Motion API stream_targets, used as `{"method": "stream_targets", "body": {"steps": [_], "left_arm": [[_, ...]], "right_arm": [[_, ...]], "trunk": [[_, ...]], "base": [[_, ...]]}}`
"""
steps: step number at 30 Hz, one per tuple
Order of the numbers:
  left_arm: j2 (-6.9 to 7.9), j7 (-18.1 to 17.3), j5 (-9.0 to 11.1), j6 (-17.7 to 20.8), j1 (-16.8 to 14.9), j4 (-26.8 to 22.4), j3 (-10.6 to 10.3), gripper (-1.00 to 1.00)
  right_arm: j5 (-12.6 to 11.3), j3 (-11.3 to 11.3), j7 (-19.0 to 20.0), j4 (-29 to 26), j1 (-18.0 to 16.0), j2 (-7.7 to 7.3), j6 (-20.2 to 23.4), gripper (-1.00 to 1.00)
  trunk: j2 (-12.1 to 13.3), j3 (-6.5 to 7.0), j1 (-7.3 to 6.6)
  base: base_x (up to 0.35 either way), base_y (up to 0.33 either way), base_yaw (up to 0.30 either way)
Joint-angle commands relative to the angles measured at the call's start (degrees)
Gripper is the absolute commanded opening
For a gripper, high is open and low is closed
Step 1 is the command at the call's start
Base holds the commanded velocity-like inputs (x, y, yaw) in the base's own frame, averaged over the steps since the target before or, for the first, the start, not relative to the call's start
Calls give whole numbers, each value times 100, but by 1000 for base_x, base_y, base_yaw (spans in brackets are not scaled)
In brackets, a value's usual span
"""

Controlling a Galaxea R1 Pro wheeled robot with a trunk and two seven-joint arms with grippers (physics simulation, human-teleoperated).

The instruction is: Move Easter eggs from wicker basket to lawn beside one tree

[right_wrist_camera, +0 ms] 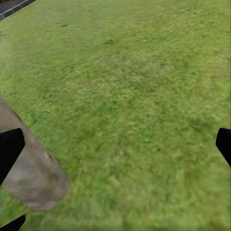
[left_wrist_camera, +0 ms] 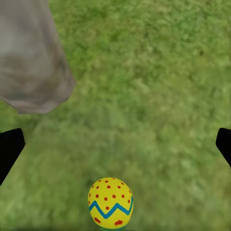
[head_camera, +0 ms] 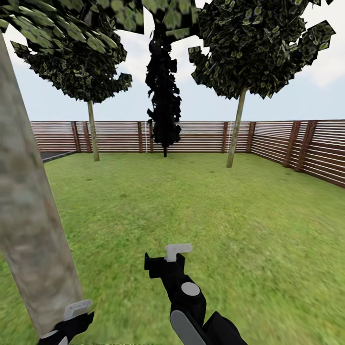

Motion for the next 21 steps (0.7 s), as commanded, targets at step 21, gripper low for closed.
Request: {"method": "stream_targets", "body": {"steps": [21], "left_arm": [[6,-2,60,4,-4,10,-42,100]], "right_arm": [[-44,-43,-46,-7,-6,-1,20,100]], "trunk": [[759,172,-418]], "base": [[0,0,148]]}}
